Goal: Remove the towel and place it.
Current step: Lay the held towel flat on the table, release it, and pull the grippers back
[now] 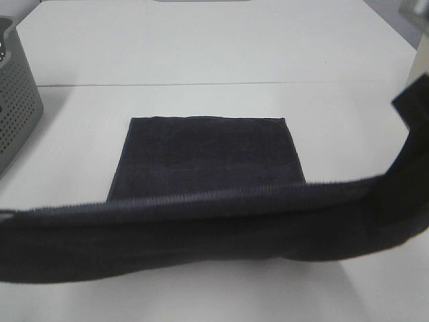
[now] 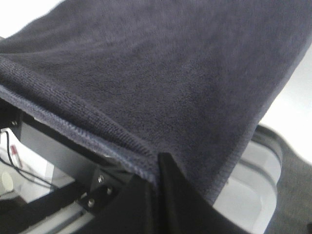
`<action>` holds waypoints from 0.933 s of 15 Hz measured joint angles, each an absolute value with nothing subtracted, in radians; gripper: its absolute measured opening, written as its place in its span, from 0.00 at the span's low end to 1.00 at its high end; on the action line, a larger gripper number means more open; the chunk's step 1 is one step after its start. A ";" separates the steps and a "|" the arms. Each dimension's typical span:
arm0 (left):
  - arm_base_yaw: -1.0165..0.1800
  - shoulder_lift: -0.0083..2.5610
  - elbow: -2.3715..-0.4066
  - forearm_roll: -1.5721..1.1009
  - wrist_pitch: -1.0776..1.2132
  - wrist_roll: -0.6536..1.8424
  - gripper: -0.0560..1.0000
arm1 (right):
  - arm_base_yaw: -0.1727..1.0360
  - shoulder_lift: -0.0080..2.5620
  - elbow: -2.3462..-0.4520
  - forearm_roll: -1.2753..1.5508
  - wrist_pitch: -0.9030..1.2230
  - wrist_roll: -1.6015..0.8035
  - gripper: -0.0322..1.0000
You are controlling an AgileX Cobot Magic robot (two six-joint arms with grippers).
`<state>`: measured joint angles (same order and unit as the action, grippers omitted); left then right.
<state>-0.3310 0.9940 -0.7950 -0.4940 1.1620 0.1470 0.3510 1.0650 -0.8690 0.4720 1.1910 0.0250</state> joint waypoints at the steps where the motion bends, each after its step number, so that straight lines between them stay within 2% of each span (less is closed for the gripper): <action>1: -0.331 0.994 -0.747 -0.517 1.162 0.148 0.05 | 0.351 1.065 -0.821 0.478 1.191 0.027 0.04; 5: -0.328 1.093 -0.610 -0.605 1.162 0.148 0.05 | 0.351 1.160 -0.691 0.494 1.189 0.051 0.04; 14: -0.348 1.452 -0.605 -0.622 1.160 0.248 0.05 | 0.350 1.521 -0.659 0.498 1.181 -0.006 0.04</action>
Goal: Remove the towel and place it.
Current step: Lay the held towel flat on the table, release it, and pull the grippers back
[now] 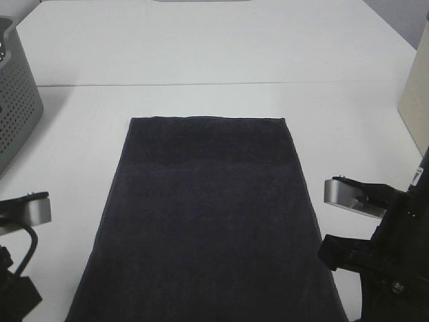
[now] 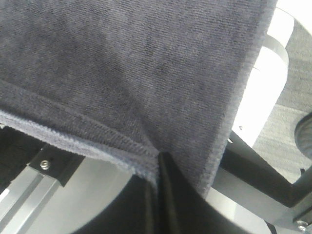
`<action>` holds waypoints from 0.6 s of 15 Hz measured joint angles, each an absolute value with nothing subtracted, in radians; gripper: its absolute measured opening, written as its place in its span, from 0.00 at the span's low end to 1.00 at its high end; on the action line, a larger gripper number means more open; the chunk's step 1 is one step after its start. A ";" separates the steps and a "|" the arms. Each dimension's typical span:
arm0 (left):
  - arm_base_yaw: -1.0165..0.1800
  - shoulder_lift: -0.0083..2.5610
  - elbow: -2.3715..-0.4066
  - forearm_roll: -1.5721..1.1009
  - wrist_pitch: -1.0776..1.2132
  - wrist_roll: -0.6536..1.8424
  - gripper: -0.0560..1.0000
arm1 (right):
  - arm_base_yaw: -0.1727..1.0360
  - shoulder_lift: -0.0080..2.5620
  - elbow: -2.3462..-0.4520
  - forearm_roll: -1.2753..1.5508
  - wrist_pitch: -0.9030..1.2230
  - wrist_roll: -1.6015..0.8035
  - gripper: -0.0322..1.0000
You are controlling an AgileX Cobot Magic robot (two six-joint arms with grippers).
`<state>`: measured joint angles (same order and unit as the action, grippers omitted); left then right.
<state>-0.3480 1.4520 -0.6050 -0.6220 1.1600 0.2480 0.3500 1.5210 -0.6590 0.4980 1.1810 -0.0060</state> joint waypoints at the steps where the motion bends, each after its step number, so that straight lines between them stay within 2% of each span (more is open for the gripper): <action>1: -0.386 1.485 -0.605 -0.622 1.160 0.263 0.05 | 0.347 1.550 -0.658 0.490 1.181 -0.013 0.04; 4: -0.479 1.601 -0.606 -0.621 1.108 0.275 0.05 | 0.345 1.614 -0.654 0.468 1.172 -0.038 0.04; 9: -0.482 1.693 -0.608 -0.638 1.079 0.295 0.05 | 0.345 1.691 -0.654 0.468 1.133 -0.068 0.04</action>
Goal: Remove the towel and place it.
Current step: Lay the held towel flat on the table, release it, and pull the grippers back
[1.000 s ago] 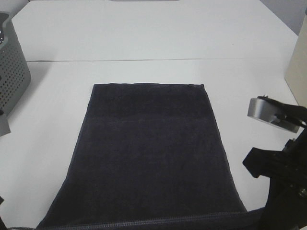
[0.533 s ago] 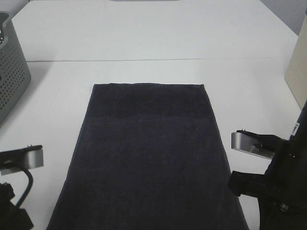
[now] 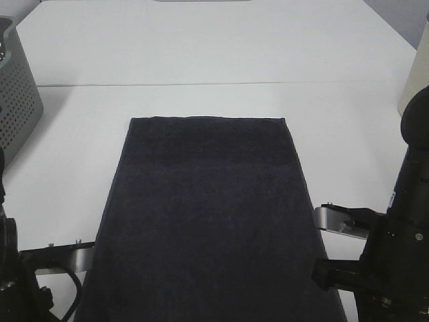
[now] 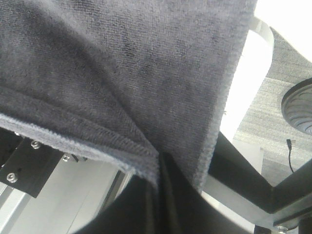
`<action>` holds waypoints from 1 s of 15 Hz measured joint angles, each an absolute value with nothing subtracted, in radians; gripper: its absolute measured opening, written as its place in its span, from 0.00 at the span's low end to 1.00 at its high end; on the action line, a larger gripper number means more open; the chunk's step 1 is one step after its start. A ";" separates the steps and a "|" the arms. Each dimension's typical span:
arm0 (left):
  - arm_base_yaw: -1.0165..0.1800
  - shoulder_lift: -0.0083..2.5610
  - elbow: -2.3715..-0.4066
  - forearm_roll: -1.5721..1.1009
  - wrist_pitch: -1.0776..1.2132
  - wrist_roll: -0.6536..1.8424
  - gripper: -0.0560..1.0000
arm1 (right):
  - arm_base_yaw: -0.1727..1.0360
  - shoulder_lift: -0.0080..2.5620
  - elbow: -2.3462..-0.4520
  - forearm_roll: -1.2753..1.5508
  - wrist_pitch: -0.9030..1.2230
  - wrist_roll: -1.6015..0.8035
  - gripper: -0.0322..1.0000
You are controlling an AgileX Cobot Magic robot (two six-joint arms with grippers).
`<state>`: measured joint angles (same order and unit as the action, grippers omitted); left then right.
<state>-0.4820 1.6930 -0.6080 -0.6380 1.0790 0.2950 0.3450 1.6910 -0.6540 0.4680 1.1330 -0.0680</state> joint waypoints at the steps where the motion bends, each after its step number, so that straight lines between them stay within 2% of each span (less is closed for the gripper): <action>1: -0.482 1.694 -0.608 -0.635 1.078 0.310 0.06 | 0.344 1.693 -0.654 0.463 1.133 -0.081 0.04; 4: -0.482 1.696 -0.604 -0.642 1.084 0.356 0.16 | 0.342 1.694 -0.654 0.432 1.132 -0.100 0.08; 6: -0.482 1.696 -0.601 -0.664 1.083 0.392 0.25 | 0.335 1.694 -0.654 0.428 1.126 -0.118 0.16; 8: -0.482 1.696 -0.596 -0.683 1.064 0.402 0.41 | 0.334 1.694 -0.654 0.461 1.122 -0.120 0.38; 9: -0.482 1.696 -0.596 -0.699 1.051 0.404 0.54 | 0.334 1.694 -0.654 0.477 1.117 -0.122 0.50; 11: -0.482 1.696 -0.604 -0.713 1.042 0.406 0.78 | 0.334 1.694 -0.654 0.481 1.118 -0.123 0.64; 13: -0.482 1.687 -0.666 -0.713 1.058 0.406 0.88 | 0.334 1.694 -0.654 0.482 1.101 -0.125 0.67; 15: -0.482 1.677 -0.776 -0.714 1.090 0.414 0.89 | 0.334 1.694 -0.678 0.468 1.095 -0.125 0.67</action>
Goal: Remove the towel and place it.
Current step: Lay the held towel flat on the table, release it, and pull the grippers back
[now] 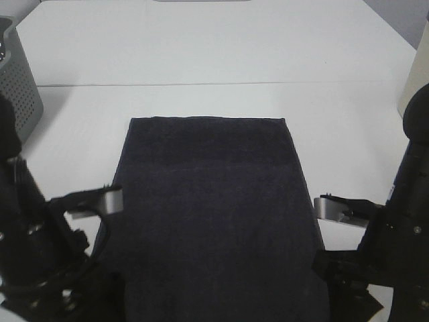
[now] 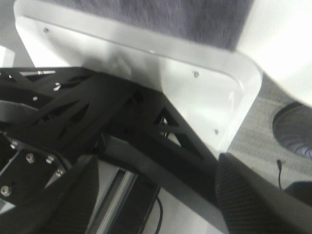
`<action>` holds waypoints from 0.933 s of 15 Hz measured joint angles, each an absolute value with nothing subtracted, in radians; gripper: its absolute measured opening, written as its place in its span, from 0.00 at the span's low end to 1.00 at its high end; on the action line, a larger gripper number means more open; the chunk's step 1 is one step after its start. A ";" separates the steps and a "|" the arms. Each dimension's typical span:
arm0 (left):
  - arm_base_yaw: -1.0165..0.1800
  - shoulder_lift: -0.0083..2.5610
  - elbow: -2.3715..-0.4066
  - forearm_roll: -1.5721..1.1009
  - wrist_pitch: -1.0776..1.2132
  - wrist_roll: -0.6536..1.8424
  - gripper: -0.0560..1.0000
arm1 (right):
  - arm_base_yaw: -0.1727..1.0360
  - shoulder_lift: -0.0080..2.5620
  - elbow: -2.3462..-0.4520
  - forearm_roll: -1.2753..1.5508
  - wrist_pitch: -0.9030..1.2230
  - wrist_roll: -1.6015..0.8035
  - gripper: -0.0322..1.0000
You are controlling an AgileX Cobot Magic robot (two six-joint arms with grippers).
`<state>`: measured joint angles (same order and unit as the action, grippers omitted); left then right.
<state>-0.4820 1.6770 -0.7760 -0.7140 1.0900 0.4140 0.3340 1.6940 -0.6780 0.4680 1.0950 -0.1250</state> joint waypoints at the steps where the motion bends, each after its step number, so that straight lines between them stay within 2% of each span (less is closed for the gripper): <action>1: -0.482 1.676 -0.836 -0.710 1.092 0.422 0.89 | 0.334 1.695 -0.708 0.457 1.093 -0.125 0.67; 3: -0.464 1.677 -0.996 -0.661 1.097 0.443 0.89 | 0.315 1.695 -0.820 0.433 1.078 -0.125 0.67; 8: -0.276 1.804 -1.329 -0.572 1.115 0.454 0.89 | 0.086 1.711 -1.102 0.464 1.042 -0.164 0.63; 14: -0.145 2.139 -1.763 -0.580 1.169 0.454 0.89 | 0.063 2.045 -1.623 0.470 1.177 -0.232 0.63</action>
<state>-0.1450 2.1390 -1.7630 -0.5800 1.1690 0.4540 0.0630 2.0450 -1.6230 0.4700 1.1770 -0.2320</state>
